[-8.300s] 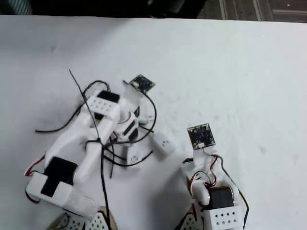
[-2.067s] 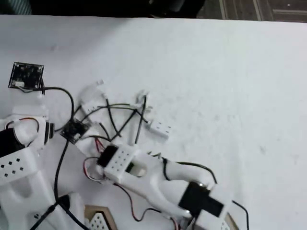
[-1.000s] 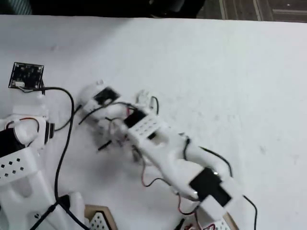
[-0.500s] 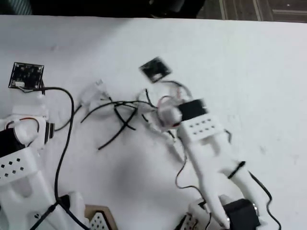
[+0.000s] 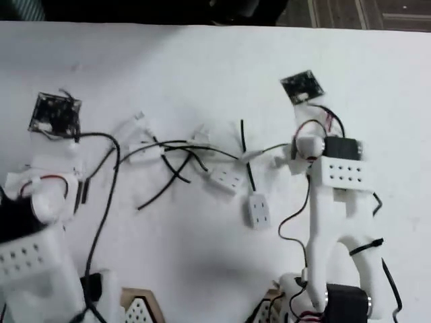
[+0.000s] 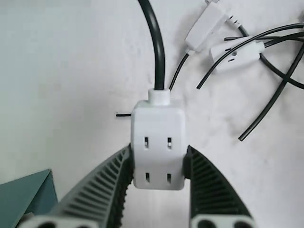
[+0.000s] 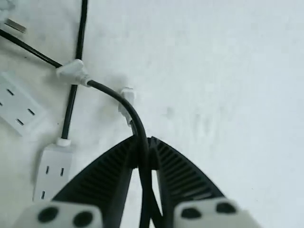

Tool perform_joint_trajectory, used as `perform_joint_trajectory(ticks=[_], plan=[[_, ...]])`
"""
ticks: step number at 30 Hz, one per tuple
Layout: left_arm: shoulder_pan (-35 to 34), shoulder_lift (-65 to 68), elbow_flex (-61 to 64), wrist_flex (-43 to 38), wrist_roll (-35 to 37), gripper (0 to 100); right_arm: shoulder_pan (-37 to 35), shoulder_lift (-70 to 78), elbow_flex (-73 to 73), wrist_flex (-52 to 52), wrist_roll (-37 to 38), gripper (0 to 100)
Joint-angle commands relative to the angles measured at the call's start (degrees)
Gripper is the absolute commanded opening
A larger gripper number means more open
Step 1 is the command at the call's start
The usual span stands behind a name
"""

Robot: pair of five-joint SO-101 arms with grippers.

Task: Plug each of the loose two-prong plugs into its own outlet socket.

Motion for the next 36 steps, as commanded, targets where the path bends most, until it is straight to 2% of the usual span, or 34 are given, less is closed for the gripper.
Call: perform_joint_trajectory(ticks=[1, 3, 8, 10, 16, 24, 29, 36], plan=[[4.18, -6.02, -2.37, 1.23, 0.44, 2, 1.27, -2.86, 0.70, 0.48, 2.64, 1.9], [7.34, -6.64, -2.37, 2.37, 0.53, 2, 2.59, -3.91, 0.97, 0.57, 3.16, 4.1], [16.48, -5.05, 1.49, 2.29, 0.26, 2, 7.34, -10.42, 0.62, 4.18, 3.34, 21.5], [19.82, -3.03, 2.64, 2.29, 0.44, 2, 8.13, -13.93, 0.62, 6.90, 3.34, 24.5], [27.56, 6.73, 3.87, -1.85, 0.18, 2, 8.04, -21.58, 0.97, 12.62, 3.34, 24.4], [36.26, 25.19, 4.13, -10.99, 0.35, 2, 8.13, -22.64, 1.32, 15.87, 3.34, 24.4], [39.08, 36.00, 5.89, -18.11, 0.26, 2, 7.69, -23.08, 4.48, 15.52, 3.34, 24.4], [39.43, 50.15, 7.21, -24.53, 0.44, 2, 7.69, -23.08, 5.01, 15.43, 3.34, 24.5]])
